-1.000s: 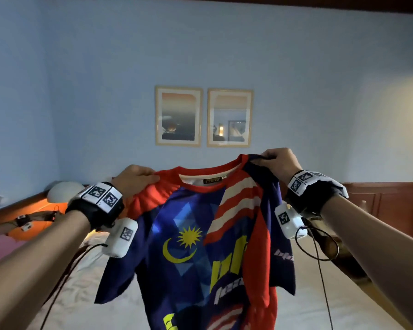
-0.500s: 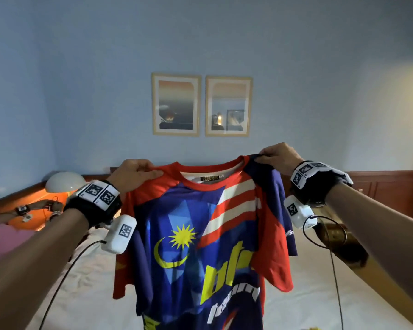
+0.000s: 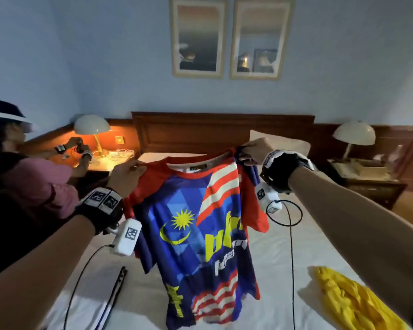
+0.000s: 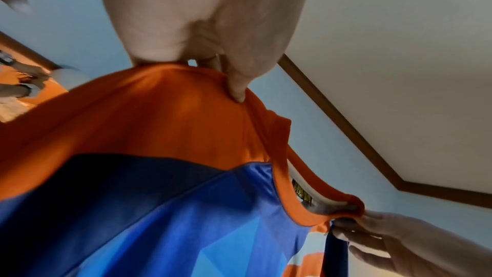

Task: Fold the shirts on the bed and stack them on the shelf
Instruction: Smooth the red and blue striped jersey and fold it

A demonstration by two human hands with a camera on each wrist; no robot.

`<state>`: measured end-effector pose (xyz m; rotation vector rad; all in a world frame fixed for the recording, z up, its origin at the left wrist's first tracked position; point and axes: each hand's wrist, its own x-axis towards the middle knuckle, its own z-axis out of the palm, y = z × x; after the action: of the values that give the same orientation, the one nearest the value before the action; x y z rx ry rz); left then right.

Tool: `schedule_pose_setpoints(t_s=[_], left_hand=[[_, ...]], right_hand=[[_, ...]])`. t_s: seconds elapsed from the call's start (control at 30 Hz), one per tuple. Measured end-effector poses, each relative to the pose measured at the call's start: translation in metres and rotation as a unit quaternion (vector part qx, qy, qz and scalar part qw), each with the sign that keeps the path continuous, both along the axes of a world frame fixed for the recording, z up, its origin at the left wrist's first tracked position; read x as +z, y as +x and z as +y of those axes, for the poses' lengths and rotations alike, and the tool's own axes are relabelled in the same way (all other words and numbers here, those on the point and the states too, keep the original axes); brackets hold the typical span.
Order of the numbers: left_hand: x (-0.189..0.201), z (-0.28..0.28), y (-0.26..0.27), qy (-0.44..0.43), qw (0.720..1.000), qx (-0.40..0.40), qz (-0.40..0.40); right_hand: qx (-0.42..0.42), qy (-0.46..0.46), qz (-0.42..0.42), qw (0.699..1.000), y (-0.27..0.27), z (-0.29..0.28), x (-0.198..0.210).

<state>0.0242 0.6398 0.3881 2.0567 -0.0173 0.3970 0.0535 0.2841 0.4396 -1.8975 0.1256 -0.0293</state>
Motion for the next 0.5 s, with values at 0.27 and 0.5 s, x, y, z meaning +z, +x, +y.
schedule_pose_setpoints(t_s=[0.27,0.5], left_hand=[[0.038,0.023,-0.046,-0.144,0.989,-0.004,-0.039],[-0.024,-0.109,-0.082,-0.157,0.945,-0.252,0.136]], right_hand=[[0.057,0.145,-0.014,0.988,0.030,0.077,0.018],[0.062,-0.073,-0.014,0.995,0.057,0.006,-0.052]])
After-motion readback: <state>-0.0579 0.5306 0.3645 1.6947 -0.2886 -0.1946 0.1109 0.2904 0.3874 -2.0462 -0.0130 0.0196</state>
